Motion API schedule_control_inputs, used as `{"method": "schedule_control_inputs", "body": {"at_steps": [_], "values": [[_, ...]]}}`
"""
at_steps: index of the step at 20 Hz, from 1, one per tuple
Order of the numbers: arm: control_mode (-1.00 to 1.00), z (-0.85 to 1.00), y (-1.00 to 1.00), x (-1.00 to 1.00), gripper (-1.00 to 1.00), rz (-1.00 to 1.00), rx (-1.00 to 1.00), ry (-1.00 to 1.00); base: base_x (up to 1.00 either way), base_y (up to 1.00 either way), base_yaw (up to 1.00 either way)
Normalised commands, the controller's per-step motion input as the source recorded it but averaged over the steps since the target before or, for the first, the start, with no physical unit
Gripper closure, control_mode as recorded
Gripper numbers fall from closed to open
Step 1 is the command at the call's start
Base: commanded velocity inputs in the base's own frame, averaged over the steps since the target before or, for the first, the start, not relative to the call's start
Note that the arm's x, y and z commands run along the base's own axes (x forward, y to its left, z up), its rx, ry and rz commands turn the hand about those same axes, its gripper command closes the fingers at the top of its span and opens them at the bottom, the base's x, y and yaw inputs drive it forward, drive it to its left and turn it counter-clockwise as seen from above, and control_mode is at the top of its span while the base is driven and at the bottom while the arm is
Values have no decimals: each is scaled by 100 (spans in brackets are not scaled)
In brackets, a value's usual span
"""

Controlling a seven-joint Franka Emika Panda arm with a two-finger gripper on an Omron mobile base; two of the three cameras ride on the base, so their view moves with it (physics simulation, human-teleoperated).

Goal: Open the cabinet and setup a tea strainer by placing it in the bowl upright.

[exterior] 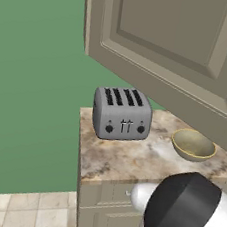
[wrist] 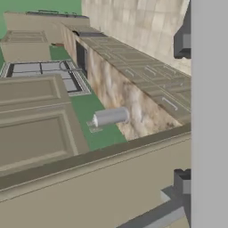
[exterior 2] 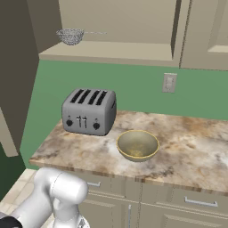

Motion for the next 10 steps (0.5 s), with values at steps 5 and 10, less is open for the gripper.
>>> {"method": "schedule_control_inputs", "body": {"at_steps": [5, 10], "values": [[-100, 15, -42, -46, -100, 35, 30, 0, 0, 0, 0], [-100, 13, -42, -17, -100, 43, 36, 1, 0, 0, 0]]}}
